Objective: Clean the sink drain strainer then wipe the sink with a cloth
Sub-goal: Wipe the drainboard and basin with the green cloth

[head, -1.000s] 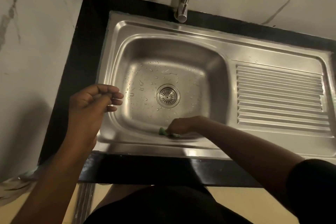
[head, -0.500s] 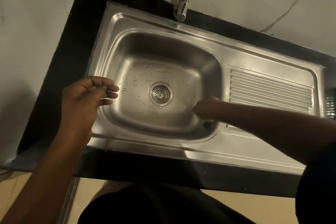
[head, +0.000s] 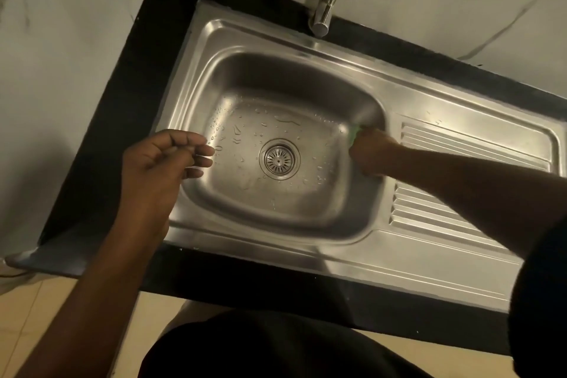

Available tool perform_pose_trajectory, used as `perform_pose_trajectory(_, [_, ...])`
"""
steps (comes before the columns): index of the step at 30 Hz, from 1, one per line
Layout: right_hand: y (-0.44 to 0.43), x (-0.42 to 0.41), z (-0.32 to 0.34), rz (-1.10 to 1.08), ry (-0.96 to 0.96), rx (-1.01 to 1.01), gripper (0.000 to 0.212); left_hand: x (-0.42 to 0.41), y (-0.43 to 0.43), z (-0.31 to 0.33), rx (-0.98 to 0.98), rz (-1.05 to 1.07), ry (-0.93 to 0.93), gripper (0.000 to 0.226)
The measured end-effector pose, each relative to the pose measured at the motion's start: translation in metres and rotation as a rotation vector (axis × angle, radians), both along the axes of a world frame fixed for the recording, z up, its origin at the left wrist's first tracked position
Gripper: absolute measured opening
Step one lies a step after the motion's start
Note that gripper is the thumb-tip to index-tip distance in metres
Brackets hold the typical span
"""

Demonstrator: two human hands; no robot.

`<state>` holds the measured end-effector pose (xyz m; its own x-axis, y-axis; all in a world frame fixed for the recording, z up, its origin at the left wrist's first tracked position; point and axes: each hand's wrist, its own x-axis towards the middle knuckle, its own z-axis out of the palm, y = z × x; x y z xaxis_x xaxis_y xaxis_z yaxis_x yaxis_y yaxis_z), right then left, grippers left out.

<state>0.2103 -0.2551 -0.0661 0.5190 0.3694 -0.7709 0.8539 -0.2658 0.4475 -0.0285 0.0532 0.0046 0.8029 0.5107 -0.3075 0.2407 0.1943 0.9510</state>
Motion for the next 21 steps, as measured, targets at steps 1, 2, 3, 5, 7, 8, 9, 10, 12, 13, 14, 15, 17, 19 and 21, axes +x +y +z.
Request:
perform_pose_trajectory(1, [0.0,-0.006,-0.007,-0.036,0.009,-0.008,0.025,0.001,0.0,0.002,0.0,0.001,-0.005,0.033])
perform_pose_trajectory(2, [0.0,-0.017,-0.012,-0.058,0.007,-0.008,0.025,0.001,-0.001,0.004,0.0,0.0,-0.009,0.033])
perform_pose_trajectory(3, [0.002,-0.025,-0.016,-0.068,0.004,-0.016,0.026,0.001,0.0,0.005,-0.002,-0.002,-0.012,0.033])
perform_pose_trajectory(5, [0.005,-0.038,-0.025,-0.129,0.071,-0.001,0.028,0.0,0.002,0.006,-0.005,-0.005,-0.015,0.032])
perform_pose_trajectory(7, [0.005,-0.056,-0.036,-0.181,0.177,0.032,0.03,-0.002,0.005,0.007,-0.009,-0.008,-0.017,0.032])
perform_pose_trajectory(8, [0.005,-0.069,-0.042,-0.231,0.252,0.019,0.031,-0.003,0.007,0.006,-0.01,-0.008,-0.015,0.031])
perform_pose_trajectory(9, [0.005,-0.081,-0.049,-0.296,0.33,0.012,0.032,-0.004,0.008,0.005,-0.008,-0.01,-0.01,0.031])
perform_pose_trajectory(10, [0.007,-0.093,-0.053,-0.393,0.406,0.005,0.033,-0.005,0.009,0.004,-0.007,-0.014,-0.005,0.031])
perform_pose_trajectory(12, [0.009,-0.108,-0.055,-0.526,0.496,-0.017,0.034,-0.006,0.01,0.002,-0.014,-0.024,-0.003,0.031])
perform_pose_trajectory(13, [0.009,-0.111,-0.055,-0.528,0.51,-0.031,0.034,-0.006,0.011,0.001,-0.018,-0.026,0.0,0.031])
perform_pose_trajectory(14, [0.008,-0.11,-0.054,-0.543,0.525,-0.028,0.034,-0.006,0.011,0.0,-0.018,-0.03,0.004,0.032])
perform_pose_trajectory(15, [0.008,-0.109,-0.051,-0.522,0.54,-0.02,0.033,-0.005,0.011,0.0,-0.017,-0.035,0.008,0.032])
perform_pose_trajectory(17, [0.007,-0.105,-0.05,-0.452,0.506,-0.047,0.035,-0.003,0.012,0.0,-0.011,-0.043,0.006,0.032])
perform_pose_trajectory(19, [0.009,-0.097,-0.047,-0.332,0.416,-0.067,0.035,-0.002,0.014,0.001,-0.004,-0.041,0.002,0.032])
perform_pose_trajectory(21, [0.01,-0.081,-0.048,-0.254,0.276,-0.02,0.031,-0.002,0.016,0.001,0.001,-0.035,0.004,0.032])
